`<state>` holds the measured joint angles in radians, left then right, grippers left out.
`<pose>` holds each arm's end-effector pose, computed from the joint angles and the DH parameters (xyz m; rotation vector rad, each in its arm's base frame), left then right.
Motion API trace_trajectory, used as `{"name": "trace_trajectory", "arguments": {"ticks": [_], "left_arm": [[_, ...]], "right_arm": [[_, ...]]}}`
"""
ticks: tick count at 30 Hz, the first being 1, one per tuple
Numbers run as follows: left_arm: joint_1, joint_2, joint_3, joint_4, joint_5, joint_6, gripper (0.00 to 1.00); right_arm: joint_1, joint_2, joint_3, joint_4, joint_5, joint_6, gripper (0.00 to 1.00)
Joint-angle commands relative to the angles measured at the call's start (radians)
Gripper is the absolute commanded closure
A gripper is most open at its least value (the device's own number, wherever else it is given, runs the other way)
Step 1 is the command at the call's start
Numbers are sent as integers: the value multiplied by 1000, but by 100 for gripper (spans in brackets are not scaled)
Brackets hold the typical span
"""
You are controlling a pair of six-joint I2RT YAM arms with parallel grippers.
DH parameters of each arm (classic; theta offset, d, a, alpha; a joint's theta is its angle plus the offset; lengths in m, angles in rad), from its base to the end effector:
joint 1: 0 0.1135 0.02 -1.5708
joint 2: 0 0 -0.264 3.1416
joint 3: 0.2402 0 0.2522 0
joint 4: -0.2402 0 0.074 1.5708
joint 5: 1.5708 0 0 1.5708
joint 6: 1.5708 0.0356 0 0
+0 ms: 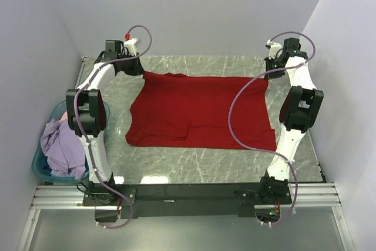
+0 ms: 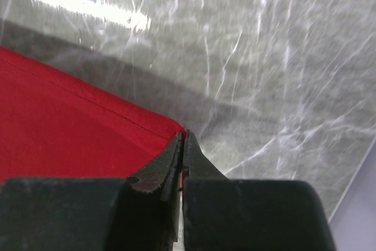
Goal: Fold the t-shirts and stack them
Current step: Fold the tshirt
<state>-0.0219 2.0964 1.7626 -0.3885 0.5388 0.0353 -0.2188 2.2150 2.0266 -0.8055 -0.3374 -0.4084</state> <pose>0.4815 -0.0288 0.2492 0.3409 2.2151 -0.6073 0.4800 -0.0947 0.2475 -0.3607 2.4653 0.1754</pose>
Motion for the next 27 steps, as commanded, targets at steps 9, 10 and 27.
{"name": "trace_trajectory", "arguments": {"ticks": [9,10,27], "left_arm": [[19,-194,-175,-119,20,167,100],[17,-208,-189,-127,18,172,100],[19,-357,-387,-204,-45,190,100]], "right_arm": [[-34,-147,-163,-31,-15,-69,100],[-36,-153,-170,-31,-15,-70,100],[-53,-236,-335,-26,-40,-105,100]]}}
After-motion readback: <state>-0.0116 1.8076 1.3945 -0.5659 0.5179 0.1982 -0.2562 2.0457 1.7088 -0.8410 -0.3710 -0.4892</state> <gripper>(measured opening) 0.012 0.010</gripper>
